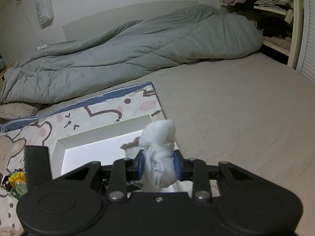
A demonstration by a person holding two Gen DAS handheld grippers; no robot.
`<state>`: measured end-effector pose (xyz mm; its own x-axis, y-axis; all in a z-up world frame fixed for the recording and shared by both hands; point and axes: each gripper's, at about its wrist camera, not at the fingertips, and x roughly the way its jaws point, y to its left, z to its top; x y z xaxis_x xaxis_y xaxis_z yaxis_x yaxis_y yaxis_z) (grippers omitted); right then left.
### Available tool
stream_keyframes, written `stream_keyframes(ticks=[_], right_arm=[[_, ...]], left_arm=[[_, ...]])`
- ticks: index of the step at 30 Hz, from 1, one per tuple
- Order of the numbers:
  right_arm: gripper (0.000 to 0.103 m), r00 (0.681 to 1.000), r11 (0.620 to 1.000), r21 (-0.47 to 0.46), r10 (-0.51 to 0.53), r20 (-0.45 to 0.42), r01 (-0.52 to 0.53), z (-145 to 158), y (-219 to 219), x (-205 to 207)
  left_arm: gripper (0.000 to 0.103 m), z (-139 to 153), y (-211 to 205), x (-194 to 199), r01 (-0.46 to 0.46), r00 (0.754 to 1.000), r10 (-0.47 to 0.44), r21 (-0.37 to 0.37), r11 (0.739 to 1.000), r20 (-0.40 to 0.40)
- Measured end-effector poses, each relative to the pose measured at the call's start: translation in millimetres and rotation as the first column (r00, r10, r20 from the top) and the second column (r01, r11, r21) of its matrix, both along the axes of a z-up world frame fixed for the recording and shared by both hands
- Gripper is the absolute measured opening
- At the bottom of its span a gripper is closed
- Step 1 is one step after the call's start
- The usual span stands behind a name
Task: Organize objects
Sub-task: 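Lower the grey packet into the tray and open the left gripper while the right gripper holds the pouch above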
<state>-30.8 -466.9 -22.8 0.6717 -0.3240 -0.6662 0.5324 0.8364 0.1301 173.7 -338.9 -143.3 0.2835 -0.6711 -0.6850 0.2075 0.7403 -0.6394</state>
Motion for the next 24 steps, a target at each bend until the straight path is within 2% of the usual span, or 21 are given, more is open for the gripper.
stream_keyframes(ticks=[4, 9, 14, 18, 24], right_arm=[[0.031, 1.000, 1.000, 0.013, -0.013, -0.007, 0.013, -4, -5, 3], [0.031, 1.000, 0.994, 0.106, -0.026, -0.012, 0.028, -16, -10, 9], [0.031, 0.999, 0.968, 0.249, -0.004, -0.040, 0.014, -39, -4, 28], [0.031, 0.996, 0.956, 0.291, 0.048, -0.072, -0.025, -56, 13, 49], [0.031, 0.996, 0.881, 0.468, 0.088, -0.027, -0.065, -83, 29, 77]], left_arm=[[0.082, 8, 16, 2, 0.027, 0.998, -0.029, 0.053, 0.998, 0.050], [0.082, 30, 51, 10, 0.022, 0.992, -0.037, 0.120, 0.993, 0.118], [0.082, 47, 82, 16, -0.020, 0.986, -0.009, 0.170, 0.985, 0.167], [0.082, 52, 102, 22, -0.071, 0.985, 0.042, 0.171, 0.983, 0.169], [0.082, 57, 126, 29, -0.135, 0.978, 0.104, 0.166, 0.977, 0.183]])
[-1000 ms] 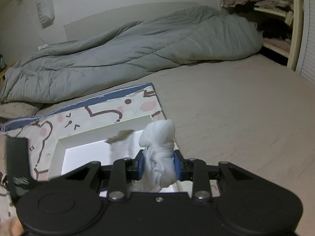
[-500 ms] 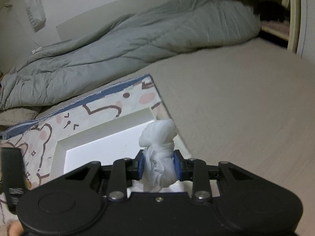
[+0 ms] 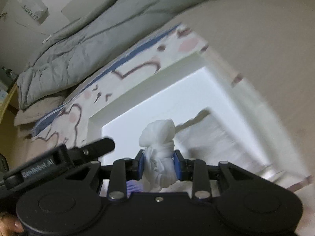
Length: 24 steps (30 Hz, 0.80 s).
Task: Organize objects
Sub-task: 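Lower the grey packet into the tray and open the left gripper while the right gripper holds the pouch above, then lower the mesh pouch into the tray and open the right gripper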
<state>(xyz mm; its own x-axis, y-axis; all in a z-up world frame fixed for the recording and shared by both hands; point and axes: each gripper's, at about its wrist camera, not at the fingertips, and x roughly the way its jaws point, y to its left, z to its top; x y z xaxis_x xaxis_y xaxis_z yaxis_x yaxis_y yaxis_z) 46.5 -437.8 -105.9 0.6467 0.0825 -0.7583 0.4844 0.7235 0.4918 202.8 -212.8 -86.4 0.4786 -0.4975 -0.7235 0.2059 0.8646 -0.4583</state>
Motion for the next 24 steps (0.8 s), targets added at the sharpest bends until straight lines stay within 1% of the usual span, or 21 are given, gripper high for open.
stream_keyframes(ticks=[2, 5, 7, 9, 11, 12, 13, 14, 16, 17, 18, 19, 20, 21, 22, 24], right_arm=[[0.031, 1.000, 0.997, 0.073, 0.013, -0.028, -0.011, -14, 4, 9], [0.031, 0.996, 0.992, 0.119, -0.023, -0.091, 0.034, -34, 1, 17], [0.031, 0.988, 0.991, 0.106, -0.070, -0.141, 0.086, -45, -4, 19], [0.030, 0.974, 0.984, 0.078, -0.143, -0.173, 0.159, -52, -13, 16], [0.030, 0.962, 0.975, 0.039, -0.208, -0.175, 0.218, -52, -22, 10], [0.030, 0.957, 0.972, 0.020, -0.227, -0.182, 0.235, -50, -23, 8], [0.030, 0.956, 0.971, 0.021, -0.230, -0.181, 0.238, -50, -25, 6], [0.030, 0.958, 0.971, 0.036, -0.225, -0.176, 0.235, -50, -25, 4], [0.032, 0.965, 0.981, 0.011, -0.191, -0.179, 0.196, -48, -20, 5], [0.036, 0.972, 0.987, -0.017, -0.160, -0.175, 0.159, -45, -17, 6], [0.038, 0.977, 0.992, -0.055, -0.124, -0.174, 0.116, -42, -12, 8], [0.047, 0.980, 0.993, -0.089, -0.092, -0.178, 0.077, -40, -8, 12], [0.053, 0.982, 0.993, -0.114, -0.059, -0.181, 0.039, -37, -4, 13], [0.055, 0.983, 0.992, -0.126, -0.030, -0.179, 0.008, -35, -1, 13], [0.058, 0.984, 0.990, -0.140, -0.019, -0.179, -0.006, -32, -2, 11], [0.059, 0.984, 0.985, -0.171, -0.009, -0.178, -0.022, -26, -2, 8]], left_arm=[[0.082, 0, 5, 2, -0.006, 1.000, 0.006, 0.000, 1.000, -0.008], [0.082, -1, 15, 4, -0.015, 1.000, 0.015, -0.002, 1.000, -0.016], [0.082, -1, 20, 5, -0.016, 1.000, 0.016, -0.004, 1.000, -0.021], [0.082, -2, 23, 6, -0.012, 1.000, 0.012, -0.003, 1.000, -0.024], [0.082, -2, 26, 6, -0.009, 1.000, 0.009, 0.007, 1.000, -0.022], [0.082, -3, 26, 6, -0.007, 1.000, 0.007, 0.012, 1.000, -0.020], [0.082, -3, 27, 6, -0.005, 1.000, 0.005, 0.019, 1.000, -0.018], [0.082, -3, 27, 6, -0.002, 1.000, 0.003, 0.025, 1.000, -0.018], [0.082, -4, 28, 6, 0.001, 1.000, -0.001, 0.029, 1.000, -0.021], [0.082, -4, 28, 5, 0.004, 1.000, -0.003, 0.031, 1.000, -0.024], [0.082, -5, 28, 4, 0.009, 1.000, -0.008, 0.035, 0.999, -0.029], [0.082, -5, 28, 4, 0.013, 0.999, -0.012, 0.040, 0.999, -0.034], [0.082, -5, 28, 2, 0.016, 0.999, -0.014, 0.045, 0.999, -0.037], [0.082, -5, 29, 1, 0.019, 0.999, -0.017, 0.052, 0.998, -0.038], [0.082, -4, 29, -1, 0.022, 0.999, -0.020, 0.059, 0.998, -0.036], [0.082, 0, 31, -4, 0.027, 0.999, -0.025, 0.072, 0.997, -0.028]])
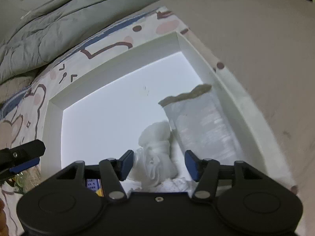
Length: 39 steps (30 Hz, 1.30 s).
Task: Organize objects
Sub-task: 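Lower the mesh pouch into the tray and open the right gripper, then withdraw both tools from the tray toward the remaining items on the bed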
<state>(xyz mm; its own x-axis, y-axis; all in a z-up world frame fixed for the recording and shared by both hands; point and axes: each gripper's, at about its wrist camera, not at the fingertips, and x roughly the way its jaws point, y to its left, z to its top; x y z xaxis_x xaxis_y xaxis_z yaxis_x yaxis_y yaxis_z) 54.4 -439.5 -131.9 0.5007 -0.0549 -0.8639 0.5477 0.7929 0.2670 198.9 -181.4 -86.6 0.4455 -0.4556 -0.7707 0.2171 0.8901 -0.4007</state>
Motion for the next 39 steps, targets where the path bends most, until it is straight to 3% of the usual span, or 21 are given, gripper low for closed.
stream_keyframes(ticks=[9, 17, 25, 28, 39], right_arm=[[0.060, 0.997, 0.993, -0.108, 0.056, 0.052, -0.050, 34, -5, -19], [0.075, 0.986, 0.971, -0.210, 0.136, 0.092, -0.115, 69, 15, -40], [0.081, 0.985, 0.962, -0.245, 0.145, 0.094, -0.118, 88, 30, -56], [0.082, 0.985, 0.962, -0.252, 0.139, 0.103, -0.109, 93, 34, -61], [0.100, 0.986, 0.954, -0.285, 0.127, 0.110, -0.091, 101, 53, -72]], left_arm=[[0.082, 18, 9, -14, 0.004, 1.000, -0.005, 0.027, 1.000, 0.014], [0.083, 42, 18, -30, 0.030, 0.998, -0.034, 0.075, 0.997, 0.046], [0.089, 60, 29, -46, 0.057, 0.994, -0.071, 0.157, 0.986, 0.082], [0.095, 63, 33, -52, 0.065, 0.991, -0.086, 0.196, 0.978, 0.100], [0.102, 63, 38, -69, 0.072, 0.980, -0.120, 0.280, 0.957, 0.158]])
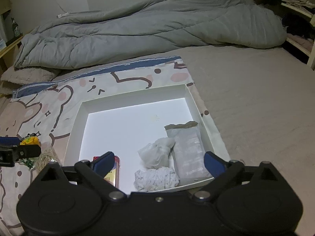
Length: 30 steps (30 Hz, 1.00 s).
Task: Organize objects
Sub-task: 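Withdraw both tools from the tray toward the remaining items on the bed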
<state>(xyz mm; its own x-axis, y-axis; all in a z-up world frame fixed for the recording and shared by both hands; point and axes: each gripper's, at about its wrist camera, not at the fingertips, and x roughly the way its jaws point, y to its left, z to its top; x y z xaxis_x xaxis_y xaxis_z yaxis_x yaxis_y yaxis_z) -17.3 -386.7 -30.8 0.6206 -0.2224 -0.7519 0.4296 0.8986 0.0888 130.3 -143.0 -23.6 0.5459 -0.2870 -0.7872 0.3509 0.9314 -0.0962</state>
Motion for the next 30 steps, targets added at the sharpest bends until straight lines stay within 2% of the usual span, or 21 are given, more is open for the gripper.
stream_keyframes(ticks=[10, 17, 23, 30], right_arm=[[0.103, 1.000, 0.999, -0.048, 0.003, -0.005, -0.003, 5, 15, -5], [0.103, 1.000, 0.998, -0.069, 0.003, -0.011, -0.003, 9, 22, -7], [0.103, 1.000, 0.998, -0.063, -0.003, 0.007, 0.004, 12, 27, -1], [0.103, 0.999, 0.997, -0.064, 0.052, 0.011, -0.051, 13, 49, 23]], left_arm=[[0.103, 0, 0, -7, 0.012, 1.000, -0.013, 0.027, 1.000, 0.020], [0.103, 2, 6, -9, 0.010, 1.000, -0.011, 0.019, 1.000, 0.022], [0.103, 4, 22, -7, -0.019, 1.000, 0.019, 0.007, 1.000, 0.021], [0.103, 9, 54, -2, -0.070, 0.997, 0.069, 0.013, 0.997, 0.046]])
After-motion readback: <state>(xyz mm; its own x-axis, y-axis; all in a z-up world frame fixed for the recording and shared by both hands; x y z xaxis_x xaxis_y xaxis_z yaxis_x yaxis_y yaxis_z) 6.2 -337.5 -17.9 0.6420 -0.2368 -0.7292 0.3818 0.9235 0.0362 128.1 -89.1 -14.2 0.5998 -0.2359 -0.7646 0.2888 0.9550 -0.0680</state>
